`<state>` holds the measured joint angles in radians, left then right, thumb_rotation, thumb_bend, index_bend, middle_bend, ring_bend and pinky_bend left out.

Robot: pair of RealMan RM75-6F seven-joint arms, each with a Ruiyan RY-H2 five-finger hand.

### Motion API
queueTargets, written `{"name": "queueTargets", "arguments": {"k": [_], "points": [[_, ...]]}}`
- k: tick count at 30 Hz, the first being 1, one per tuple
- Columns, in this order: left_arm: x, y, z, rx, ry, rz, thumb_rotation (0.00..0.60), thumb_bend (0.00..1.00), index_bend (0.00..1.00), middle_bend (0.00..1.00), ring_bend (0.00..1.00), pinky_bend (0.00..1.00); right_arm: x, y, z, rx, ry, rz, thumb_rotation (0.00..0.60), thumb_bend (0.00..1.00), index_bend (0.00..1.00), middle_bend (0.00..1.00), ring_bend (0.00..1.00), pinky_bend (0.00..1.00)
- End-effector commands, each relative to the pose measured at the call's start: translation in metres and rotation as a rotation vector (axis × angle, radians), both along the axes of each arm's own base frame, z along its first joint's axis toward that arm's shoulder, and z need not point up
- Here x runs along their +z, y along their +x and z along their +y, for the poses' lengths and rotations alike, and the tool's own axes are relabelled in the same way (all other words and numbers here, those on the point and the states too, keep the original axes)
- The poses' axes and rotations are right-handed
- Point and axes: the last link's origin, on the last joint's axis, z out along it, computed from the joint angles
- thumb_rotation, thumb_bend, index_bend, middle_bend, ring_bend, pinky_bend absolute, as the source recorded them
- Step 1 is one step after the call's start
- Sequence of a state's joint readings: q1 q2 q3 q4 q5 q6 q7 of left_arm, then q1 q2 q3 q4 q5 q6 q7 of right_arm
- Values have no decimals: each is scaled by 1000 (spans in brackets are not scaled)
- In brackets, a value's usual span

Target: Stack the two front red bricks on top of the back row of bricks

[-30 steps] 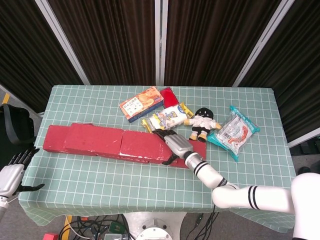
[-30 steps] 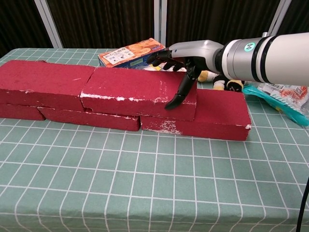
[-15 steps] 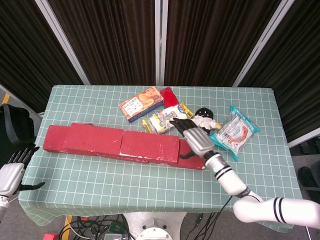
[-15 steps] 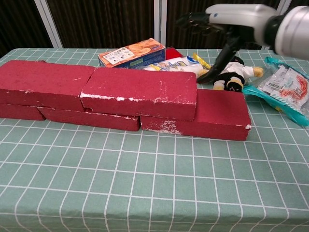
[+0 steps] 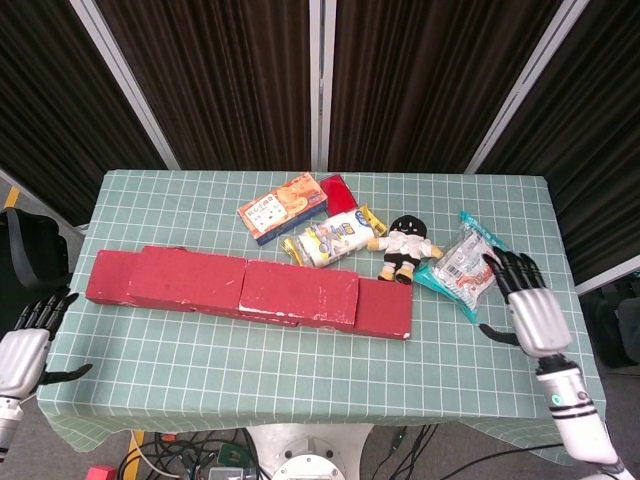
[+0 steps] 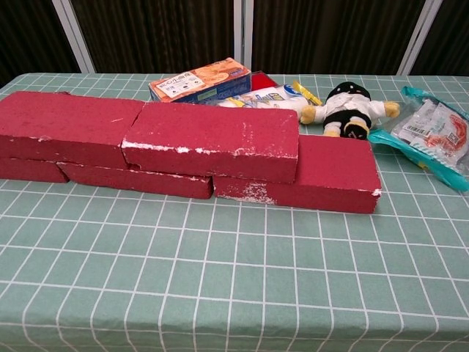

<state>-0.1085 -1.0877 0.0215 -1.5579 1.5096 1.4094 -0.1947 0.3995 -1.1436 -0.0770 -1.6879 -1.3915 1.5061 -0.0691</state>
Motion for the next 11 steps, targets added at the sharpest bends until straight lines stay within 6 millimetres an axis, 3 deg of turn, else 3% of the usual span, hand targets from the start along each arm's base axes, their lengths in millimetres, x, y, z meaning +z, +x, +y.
{"name": "queueTargets", "arguments": {"k": [1,5,11], "points": [[-1,4,-3,-37,58,40,600,11,24,0,0,0,12,-39,40,-46,-70,76,600,0,0,0,0,0],[1,7,-6,-57,96,88,600,11,24,0,0,0,13,-58,63,-92,-101,72,600,0,0,0,0,0],[3,9,-8,-58,132,115,600,9,24,0,0,0,10,-72,77,-133,-109,48,600,0,0,0,0,0]]}}
